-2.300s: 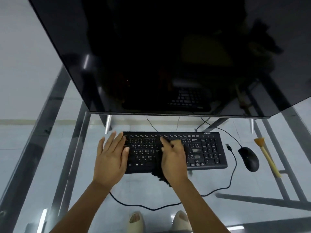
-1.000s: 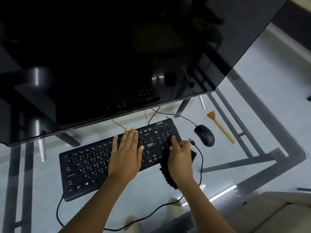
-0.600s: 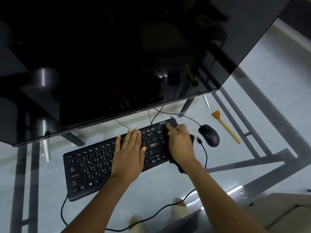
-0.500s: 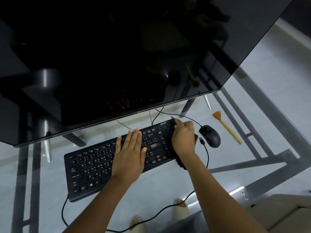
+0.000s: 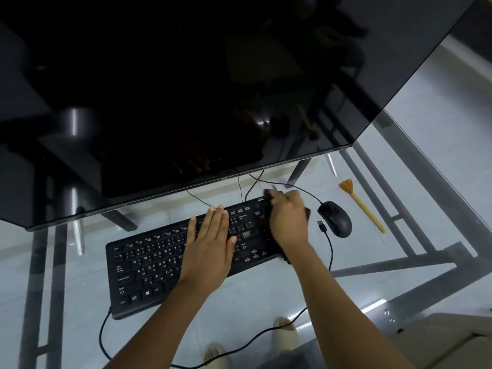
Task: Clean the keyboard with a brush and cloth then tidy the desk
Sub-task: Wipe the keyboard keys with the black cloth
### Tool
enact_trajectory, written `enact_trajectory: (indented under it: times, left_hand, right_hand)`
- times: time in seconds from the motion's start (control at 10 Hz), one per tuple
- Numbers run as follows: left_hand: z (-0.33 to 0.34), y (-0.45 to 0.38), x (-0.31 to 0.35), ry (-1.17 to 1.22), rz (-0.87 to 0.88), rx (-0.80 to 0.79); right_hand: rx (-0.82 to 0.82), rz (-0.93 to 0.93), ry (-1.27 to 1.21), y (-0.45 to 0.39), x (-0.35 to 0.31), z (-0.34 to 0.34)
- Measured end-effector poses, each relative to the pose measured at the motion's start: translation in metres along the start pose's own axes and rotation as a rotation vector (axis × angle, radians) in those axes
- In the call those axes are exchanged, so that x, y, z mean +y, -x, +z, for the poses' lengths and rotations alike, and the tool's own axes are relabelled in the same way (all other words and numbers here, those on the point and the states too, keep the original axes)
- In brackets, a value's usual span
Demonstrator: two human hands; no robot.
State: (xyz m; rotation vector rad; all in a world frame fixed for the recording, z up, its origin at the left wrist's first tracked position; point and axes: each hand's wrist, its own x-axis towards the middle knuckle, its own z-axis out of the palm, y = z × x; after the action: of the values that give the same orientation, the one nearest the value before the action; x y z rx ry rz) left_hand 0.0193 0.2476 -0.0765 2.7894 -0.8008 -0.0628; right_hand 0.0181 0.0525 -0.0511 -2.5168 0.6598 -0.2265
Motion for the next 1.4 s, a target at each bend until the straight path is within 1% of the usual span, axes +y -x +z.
enact_trajectory:
  times: [0.1,0.2,0.3,0.4,0.5,0.6,0.7,0.8,0.9,1.0,1.1,1.2,1.3,1.4]
  left_hand:
    - [0.000,0.001,0.000,-0.007,-0.013,0.000]
    - [-0.002,-0.001,-0.001,0.015,-0.006,-0.016]
    - [-0.005,0.000,-0.006,0.074,0.013,-0.010]
    - [-0.013,-0.002,-0.007,0.259,-0.021,0.014]
    - [-0.021,0.000,-0.003,0.463,-0.103,0.045]
    - [-0.026,0.007,-0.005,0.556,-0.161,0.028]
    - [-0.024,0.008,-0.008,0.570,-0.189,0.029]
    - [-0.021,0.006,-0.005,0.489,-0.138,0.092]
    - [-0.022,0.004,-0.005,0.444,-0.094,0.097]
    - [-0.019,0.005,-0.010,0.440,-0.080,0.112]
    - [-0.010,0.005,-0.011,0.343,-0.044,0.129]
    - [-0.009,0.003,-0.011,0.316,-0.035,0.106]
    - [-0.010,0.004,-0.015,0.272,0.008,0.101]
    - [-0.008,0.005,-0.019,0.208,0.019,0.087]
  right_hand:
    - [-0.011,-0.078,0.043,0.007,-0.018,0.010]
    - [-0.169,-0.333,-0.025,0.021,-0.022,0.015]
    - [0.020,-0.091,0.061,0.004,0.011,-0.002]
    - [0.022,-0.082,0.080,0.009,-0.007,0.000]
    - [-0.219,-0.396,0.044,0.043,-0.056,0.025]
    - [-0.281,-0.463,0.003,0.036,-0.044,0.020]
    - [-0.125,-0.223,0.047,0.025,-0.004,-0.006]
    - [-0.180,-0.337,0.026,0.052,-0.010,0.003]
    - [-0.196,-0.431,-0.041,0.060,0.009,-0.003]
    - [0.016,-0.258,-0.027,0.054,0.022,-0.004]
    - [-0.169,-0.526,0.044,0.078,0.003,0.001]
    - [-0.134,-0.417,0.026,0.070,0.006,-0.004]
    - [0.127,-0.002,0.020,0.059,0.011,-0.005]
    - [-0.098,-0.326,0.069,0.088,-0.028,0.013]
